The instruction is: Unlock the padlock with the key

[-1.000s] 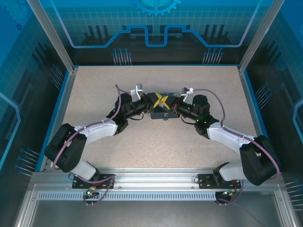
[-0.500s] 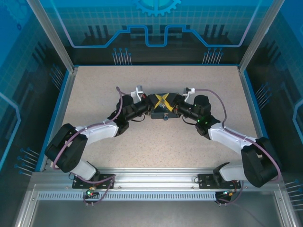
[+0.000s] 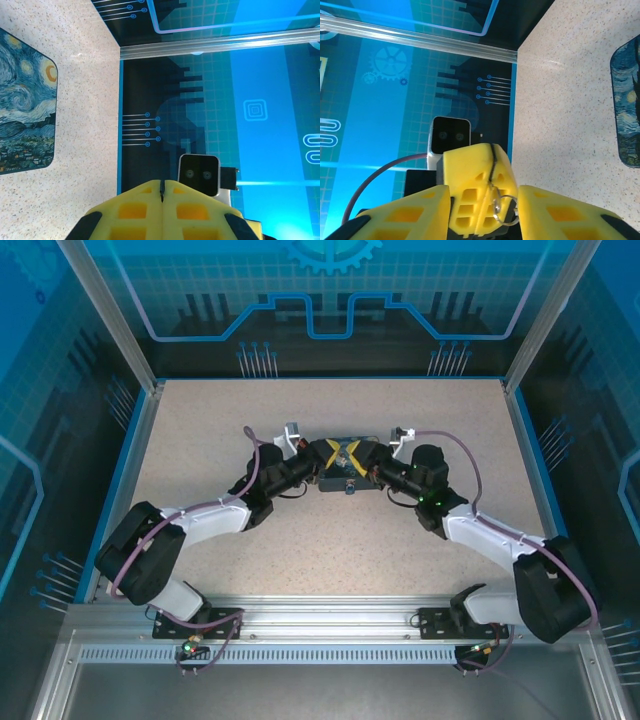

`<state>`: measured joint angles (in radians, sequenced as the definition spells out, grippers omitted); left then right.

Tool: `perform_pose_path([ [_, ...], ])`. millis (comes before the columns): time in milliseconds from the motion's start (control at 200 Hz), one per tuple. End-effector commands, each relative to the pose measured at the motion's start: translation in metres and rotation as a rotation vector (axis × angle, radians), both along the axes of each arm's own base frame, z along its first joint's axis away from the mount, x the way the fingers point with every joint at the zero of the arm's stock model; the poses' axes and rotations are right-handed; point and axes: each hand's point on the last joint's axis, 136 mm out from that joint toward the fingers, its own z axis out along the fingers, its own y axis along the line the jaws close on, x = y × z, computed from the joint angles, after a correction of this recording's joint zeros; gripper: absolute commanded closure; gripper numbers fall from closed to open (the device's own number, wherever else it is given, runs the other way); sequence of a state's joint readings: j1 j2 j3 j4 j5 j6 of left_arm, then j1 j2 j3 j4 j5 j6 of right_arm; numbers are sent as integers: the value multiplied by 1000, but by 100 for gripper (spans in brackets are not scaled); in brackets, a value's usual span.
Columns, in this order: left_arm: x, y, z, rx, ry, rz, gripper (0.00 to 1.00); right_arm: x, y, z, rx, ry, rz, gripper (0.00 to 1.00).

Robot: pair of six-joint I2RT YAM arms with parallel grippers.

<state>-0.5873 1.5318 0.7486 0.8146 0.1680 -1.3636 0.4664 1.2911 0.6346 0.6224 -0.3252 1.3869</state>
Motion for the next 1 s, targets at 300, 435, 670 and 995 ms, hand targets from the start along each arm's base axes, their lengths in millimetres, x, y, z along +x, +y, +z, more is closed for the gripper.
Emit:
perform_pose_path([
  [300,1,0,4,-32,-13,37,100,6,16,5,14,-47,15,70],
  [435,1,1,2,-25,-10,44,100,4,17,4,17,-47,17,71],
  [670,2,1,1,-17,-11,50,100,4,19,6,24,-53,22,78],
  [995,0,-1,1,-6,-13,47,100,5,21,11,29,-56,25,79],
])
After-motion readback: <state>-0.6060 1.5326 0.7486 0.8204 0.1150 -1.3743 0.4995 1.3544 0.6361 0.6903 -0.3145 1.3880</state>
